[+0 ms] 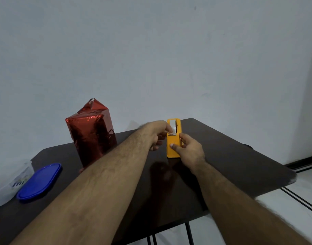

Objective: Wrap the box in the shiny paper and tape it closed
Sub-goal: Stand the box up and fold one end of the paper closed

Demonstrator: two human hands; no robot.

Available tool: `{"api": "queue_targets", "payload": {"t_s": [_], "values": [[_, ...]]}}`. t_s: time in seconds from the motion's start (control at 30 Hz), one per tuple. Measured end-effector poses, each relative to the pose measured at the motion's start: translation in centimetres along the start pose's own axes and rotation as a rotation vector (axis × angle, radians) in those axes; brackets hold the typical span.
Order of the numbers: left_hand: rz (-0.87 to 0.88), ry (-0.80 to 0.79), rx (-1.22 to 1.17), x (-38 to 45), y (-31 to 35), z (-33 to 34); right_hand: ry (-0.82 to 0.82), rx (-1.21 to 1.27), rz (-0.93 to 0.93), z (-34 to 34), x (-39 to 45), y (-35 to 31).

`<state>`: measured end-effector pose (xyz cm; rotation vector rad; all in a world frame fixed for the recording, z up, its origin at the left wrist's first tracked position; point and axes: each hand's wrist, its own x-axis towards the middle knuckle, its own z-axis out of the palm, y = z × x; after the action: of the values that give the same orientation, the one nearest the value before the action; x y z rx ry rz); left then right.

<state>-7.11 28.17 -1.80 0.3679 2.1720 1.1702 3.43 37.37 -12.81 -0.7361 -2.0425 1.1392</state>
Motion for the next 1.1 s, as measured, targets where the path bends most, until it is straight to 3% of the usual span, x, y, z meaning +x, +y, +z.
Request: {"api": "queue_targets", "payload": {"t_s": [0.43, 0.67, 0.8, 1.1], "values": [[0.009, 0.063, 0.006, -2.0, 2.2, 0.3, 0.012, -0.089, -0.003, -0.4, -0.5, -0.7], [0.016, 0.046, 0.039, -2.9, 0.1, 0.6, 0.015, -0.046, -0.021, -0.4, -0.5, -0.5], [0.045, 0.119, 0.045, -3.4, -1.0, 1.3, -0.010, -0.007, -0.015, -0.3, -0.3, 0.0], [0.192, 0.241, -0.161, -1.8, -3.4, 3.6, -0.083, 0.117, 0.028, 0.0, 0.9, 1.6]]}}
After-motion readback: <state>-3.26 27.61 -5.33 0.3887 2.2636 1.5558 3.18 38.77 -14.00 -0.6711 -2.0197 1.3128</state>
